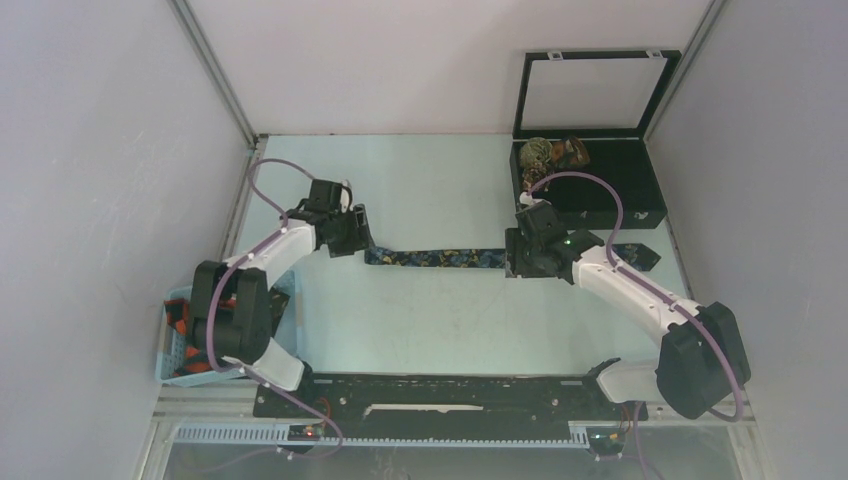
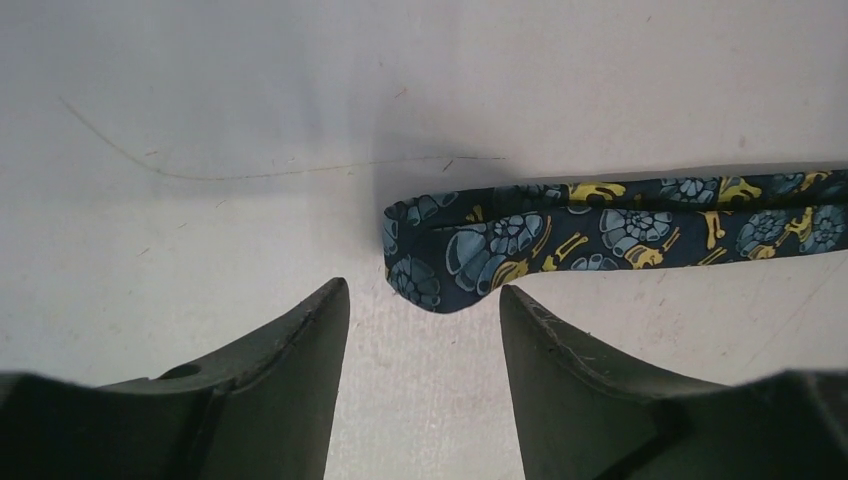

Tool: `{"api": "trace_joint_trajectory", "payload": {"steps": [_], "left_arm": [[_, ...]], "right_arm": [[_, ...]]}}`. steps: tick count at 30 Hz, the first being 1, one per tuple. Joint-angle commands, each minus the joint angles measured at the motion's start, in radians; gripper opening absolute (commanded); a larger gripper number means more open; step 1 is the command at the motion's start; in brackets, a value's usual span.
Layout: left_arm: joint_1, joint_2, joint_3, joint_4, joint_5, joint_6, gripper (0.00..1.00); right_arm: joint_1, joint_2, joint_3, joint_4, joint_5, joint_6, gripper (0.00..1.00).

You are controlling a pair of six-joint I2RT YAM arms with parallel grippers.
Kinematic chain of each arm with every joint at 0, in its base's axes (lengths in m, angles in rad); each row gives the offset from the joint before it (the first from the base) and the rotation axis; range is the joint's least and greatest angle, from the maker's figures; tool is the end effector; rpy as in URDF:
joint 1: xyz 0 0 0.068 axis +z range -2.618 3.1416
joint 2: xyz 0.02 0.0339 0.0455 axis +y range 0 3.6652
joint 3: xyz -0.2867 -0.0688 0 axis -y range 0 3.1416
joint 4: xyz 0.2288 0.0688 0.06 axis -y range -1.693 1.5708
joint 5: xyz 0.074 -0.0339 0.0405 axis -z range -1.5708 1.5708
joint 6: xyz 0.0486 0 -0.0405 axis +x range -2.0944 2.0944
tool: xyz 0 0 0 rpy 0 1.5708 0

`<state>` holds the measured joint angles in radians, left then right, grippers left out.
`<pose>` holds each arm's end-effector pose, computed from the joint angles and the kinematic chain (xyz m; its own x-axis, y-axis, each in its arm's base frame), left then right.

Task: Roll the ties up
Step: Move the bin to the corner of the board, then roll the tie at the center of the board.

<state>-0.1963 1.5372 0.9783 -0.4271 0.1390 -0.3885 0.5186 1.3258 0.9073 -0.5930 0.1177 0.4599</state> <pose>0.2964 -0.0658 0.2278 -0.8585 -0.2118 -0.4671 -0.0616 0.9467 -0.3160 0.2189 0.1183 0.2498 -0.8542 0.0201 -0.5196 -0.0658 0.9870 0.1463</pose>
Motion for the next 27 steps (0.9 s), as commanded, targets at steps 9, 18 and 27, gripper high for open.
{"api": "trace_joint_trajectory", "payload": {"steps": [9,18,27], "left_arm": [[-0.008,0.090,0.063,0.003,0.058,0.072,0.54],[-0.009,0.129,0.092,-0.019,0.080,0.084,0.22],[-0.008,0.020,0.068,-0.037,0.014,0.056,0.00]], "right_arm": [[-0.003,-0.012,-0.002,0.034,-0.014,-0.020,0.58],[-0.003,-0.018,-0.002,0.035,-0.022,-0.010,0.58],[0.018,-0.008,0.020,0.061,-0.067,0.014,0.58]]}}
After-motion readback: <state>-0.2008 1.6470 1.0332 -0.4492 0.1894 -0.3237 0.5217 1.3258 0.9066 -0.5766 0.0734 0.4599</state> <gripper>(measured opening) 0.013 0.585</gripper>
